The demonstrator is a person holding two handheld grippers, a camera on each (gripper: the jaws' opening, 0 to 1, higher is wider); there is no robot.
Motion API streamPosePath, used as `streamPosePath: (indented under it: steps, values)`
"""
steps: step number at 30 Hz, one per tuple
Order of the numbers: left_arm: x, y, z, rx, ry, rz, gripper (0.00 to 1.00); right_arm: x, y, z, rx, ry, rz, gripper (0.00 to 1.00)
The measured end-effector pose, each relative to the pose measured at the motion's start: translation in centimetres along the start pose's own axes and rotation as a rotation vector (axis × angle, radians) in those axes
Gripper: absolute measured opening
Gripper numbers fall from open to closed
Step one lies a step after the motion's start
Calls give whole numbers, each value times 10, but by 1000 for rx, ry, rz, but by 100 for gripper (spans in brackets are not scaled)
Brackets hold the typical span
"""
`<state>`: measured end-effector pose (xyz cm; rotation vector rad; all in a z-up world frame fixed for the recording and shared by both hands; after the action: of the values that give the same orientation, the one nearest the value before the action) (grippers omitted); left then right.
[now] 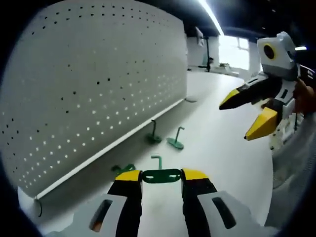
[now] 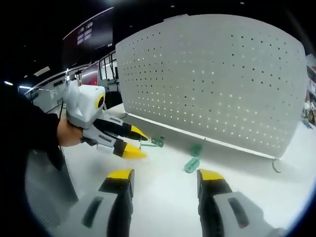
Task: Insert the hook assembly into the mounting plate slot until the hook locks in place.
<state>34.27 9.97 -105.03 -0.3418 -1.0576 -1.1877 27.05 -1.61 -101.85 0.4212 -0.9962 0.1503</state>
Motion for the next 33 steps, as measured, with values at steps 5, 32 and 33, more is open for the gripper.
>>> streamPosePath:
  steps: [5, 32, 33]
  values:
    - [9, -3, 22, 23, -26, -12, 31, 4, 8, 3, 0, -10, 61, 47]
    - [31, -41, 84, -22, -134, -127, 31, 13, 54, 24, 196, -26, -24, 35]
    - [32, -42, 84, -28, -139, -131, 31, 14, 54, 25, 211, -30, -55, 34]
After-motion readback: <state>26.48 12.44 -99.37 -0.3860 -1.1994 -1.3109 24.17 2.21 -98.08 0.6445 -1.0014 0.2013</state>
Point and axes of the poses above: the point that each gripper's makers call its tool centre point, and the gripper's own axes: z roughly backward along the fingers, y roughly to its left, x roughly out of its top, the point moved 3 cm from there along z, roughly backward along the fingers, and after that the axes turned 15 degrees about -z, right-handed, at the moved point
